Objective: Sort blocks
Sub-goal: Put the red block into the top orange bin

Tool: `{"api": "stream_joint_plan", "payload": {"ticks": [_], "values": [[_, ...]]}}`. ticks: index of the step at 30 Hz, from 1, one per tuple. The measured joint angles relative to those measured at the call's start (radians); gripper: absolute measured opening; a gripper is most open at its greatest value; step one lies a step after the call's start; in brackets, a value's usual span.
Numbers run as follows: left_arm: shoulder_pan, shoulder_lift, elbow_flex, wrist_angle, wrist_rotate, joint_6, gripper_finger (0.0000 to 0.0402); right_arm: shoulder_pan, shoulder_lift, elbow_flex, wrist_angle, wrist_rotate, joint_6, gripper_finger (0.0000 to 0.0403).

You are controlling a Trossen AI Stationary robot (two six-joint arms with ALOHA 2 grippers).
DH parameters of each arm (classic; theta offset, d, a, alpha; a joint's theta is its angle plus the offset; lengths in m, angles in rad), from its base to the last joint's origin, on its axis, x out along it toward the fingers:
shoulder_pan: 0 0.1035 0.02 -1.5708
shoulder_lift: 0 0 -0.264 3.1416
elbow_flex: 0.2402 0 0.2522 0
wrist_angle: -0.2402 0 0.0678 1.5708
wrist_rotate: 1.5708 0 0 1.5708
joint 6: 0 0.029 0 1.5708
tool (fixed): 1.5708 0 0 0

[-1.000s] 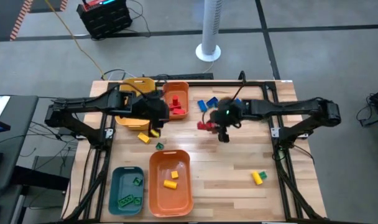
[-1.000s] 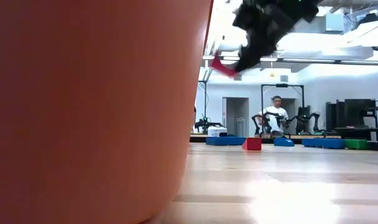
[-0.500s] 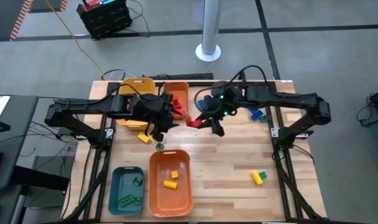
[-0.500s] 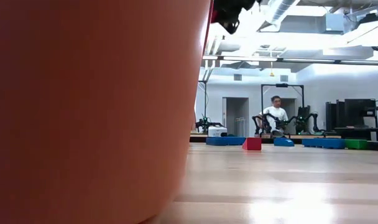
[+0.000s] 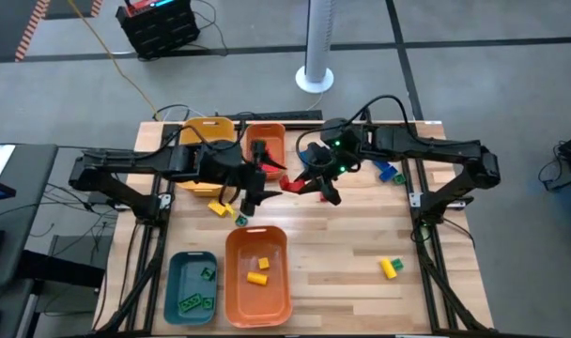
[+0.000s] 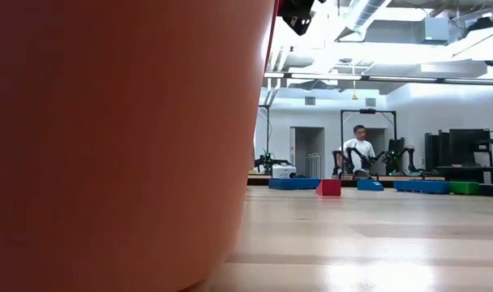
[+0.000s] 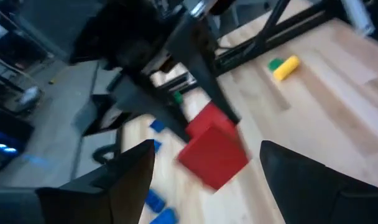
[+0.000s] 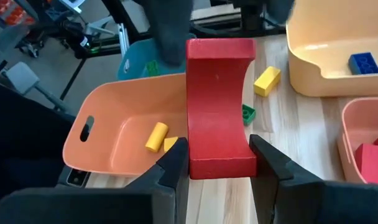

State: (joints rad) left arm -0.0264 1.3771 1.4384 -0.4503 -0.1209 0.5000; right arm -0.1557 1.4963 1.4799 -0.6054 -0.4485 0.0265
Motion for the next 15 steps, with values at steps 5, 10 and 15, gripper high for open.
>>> {"api": "stream_joint_plan", "payload": {"ticks": [5, 10, 15], "values": [[-0.003, 0.044, -0.002, 0.02, 0.038, -0.048, 0.0282, 0.007, 0.0, 0.0, 0.014, -0.001, 0.002, 0.0123], [-0.018, 0.058, -0.002, 0.05, 0.034, 0.037, 0.0281, 0.006, 0.0, 0.0, 0.012, -0.057, 0.03, 0.0123], [-0.018, 0.058, -0.002, 0.068, 0.031, 0.116, 0.0281, -0.001, 0.0, 0.0, 0.012, -0.115, 0.069, 0.0123]]}}
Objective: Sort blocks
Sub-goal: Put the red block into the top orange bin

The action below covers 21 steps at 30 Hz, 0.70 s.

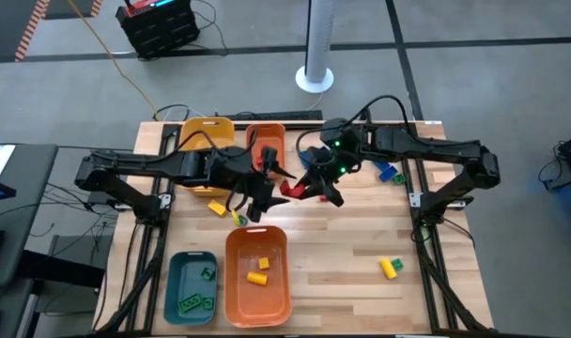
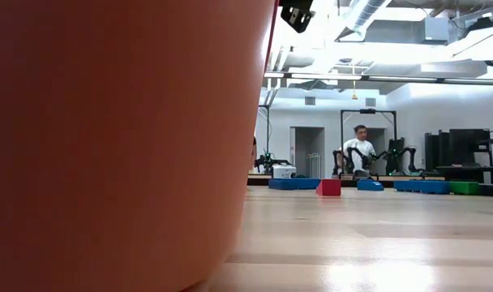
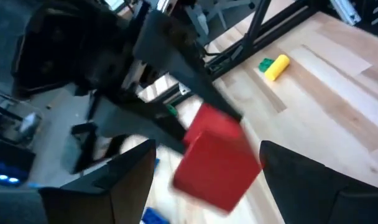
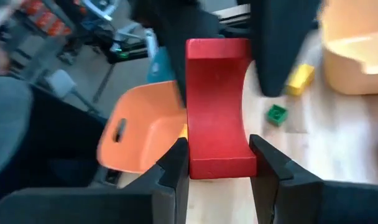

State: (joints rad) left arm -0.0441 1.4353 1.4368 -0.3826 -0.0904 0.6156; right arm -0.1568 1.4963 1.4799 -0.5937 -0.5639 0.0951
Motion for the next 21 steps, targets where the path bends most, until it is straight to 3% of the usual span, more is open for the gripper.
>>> {"api": "stream_joint_plan", "payload": {"ticks": [8, 21], "values": [[-0.002, 0.0, 0.0, 0.01, 0.0, 0.166, 0.0263, -0.003, 0.0, 0.0, 0.004, -0.072, 0.057, 0.0123], [-0.002, 0.0, 0.0, 0.036, 0.034, 0.289, 0.0157, -0.023, 0.0, 0.0, 0.006, -0.153, 0.122, 0.0123]]}}
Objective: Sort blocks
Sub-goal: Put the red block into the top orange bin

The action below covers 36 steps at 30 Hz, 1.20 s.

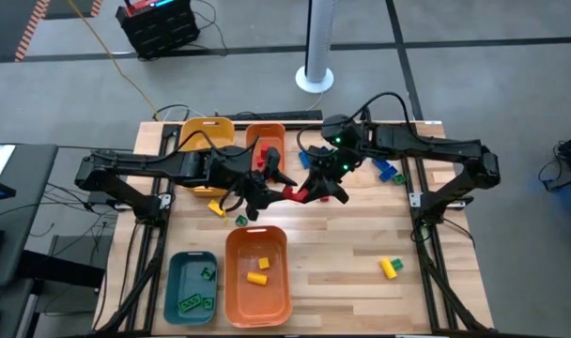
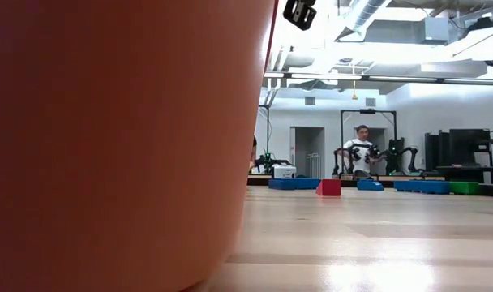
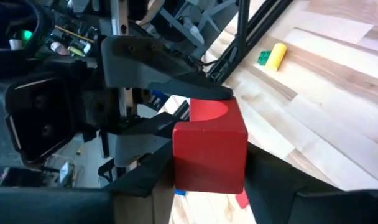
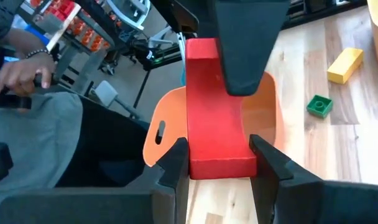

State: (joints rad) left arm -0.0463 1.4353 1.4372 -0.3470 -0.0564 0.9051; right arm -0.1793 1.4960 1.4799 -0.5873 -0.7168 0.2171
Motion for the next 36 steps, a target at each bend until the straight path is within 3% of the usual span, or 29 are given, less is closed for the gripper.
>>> {"api": "stream_joint_plan", "payload": {"ticks": [4, 9, 19, 23, 31, 36], "values": [[-0.004, 0.0, 0.0, -0.002, 0.009, -0.003, 0.0132, -0.011, 0.0, 0.0, -0.002, -0.005, 0.016, 0.0123], [-0.004, 0.0, 0.0, -0.001, 0.01, -0.036, 0.013, -0.025, 0.0, 0.0, -0.002, -0.007, 0.028, 0.0134], [-0.004, -0.001, 0.002, 0.004, 0.017, -0.114, 0.0131, -0.058, 0.0, 0.0, -0.007, 0.003, 0.048, 0.0263], [-0.005, -0.001, 0.002, 0.001, 0.022, -0.139, 0.0131, -0.077, 0.0, 0.0, -0.001, 0.002, 0.048, 0.0294], [0.027, -0.001, 0.002, -0.02, 0.073, -0.229, 0.0131, -0.167, -0.043, 0.0, 0.005, 0.002, 0.048, 0.0315], [0.098, -0.001, 0.002, -0.081, 0.123, -0.293, 0.013, -0.218, -0.111, 0.0, -0.009, 0.124, 0.041, 0.0316]]}}
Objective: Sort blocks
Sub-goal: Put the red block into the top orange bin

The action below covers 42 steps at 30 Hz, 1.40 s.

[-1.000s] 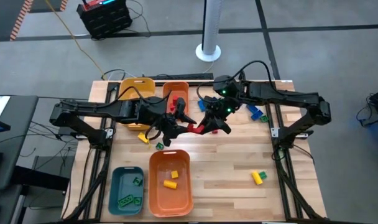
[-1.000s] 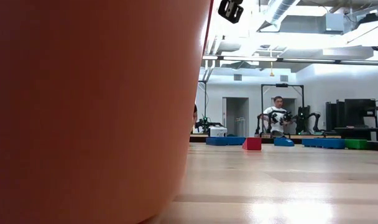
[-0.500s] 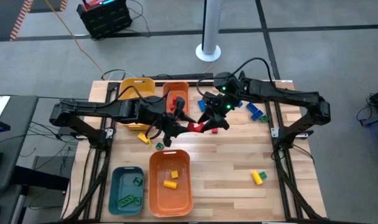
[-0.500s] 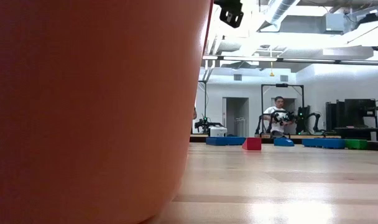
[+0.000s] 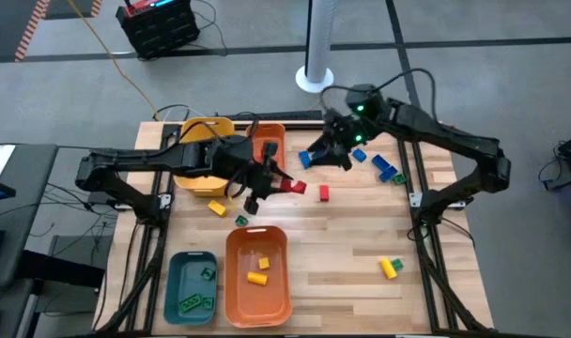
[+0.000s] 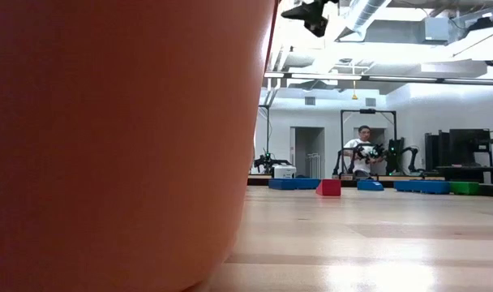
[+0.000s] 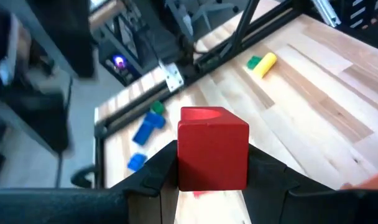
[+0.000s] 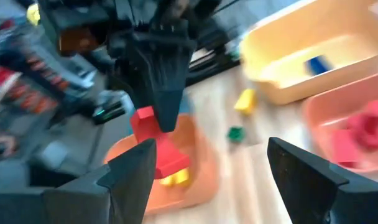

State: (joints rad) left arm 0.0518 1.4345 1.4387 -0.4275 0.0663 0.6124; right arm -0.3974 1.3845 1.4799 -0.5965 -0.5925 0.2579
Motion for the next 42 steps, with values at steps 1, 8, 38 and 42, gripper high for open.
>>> {"api": "stream_joint_plan", "payload": {"ticks": [1, 8, 38, 42], "values": [[0.016, 0.0, 0.0, -0.011, 0.014, -0.01, 0.013, -0.006, -0.018, 0.0, -0.006, 0.037, -0.007, 0.0316], [0.136, 0.0, 0.0, -0.094, 0.036, -0.084, 0.013, -0.01, -0.131, 0.0, -0.085, 0.354, -0.05, 0.0316], [0.535, 0.416, 0.356, -0.586, -0.01, -0.56, 0.013, 0.235, -0.001, 0.0, -0.093, 0.569, 0.014, 0.0316], [0.474, 0.451, 0.412, -0.705, -0.009, -0.482, 0.013, 0.232, -0.013, -0.001, -0.092, 0.569, 0.014, 0.0316]]}}
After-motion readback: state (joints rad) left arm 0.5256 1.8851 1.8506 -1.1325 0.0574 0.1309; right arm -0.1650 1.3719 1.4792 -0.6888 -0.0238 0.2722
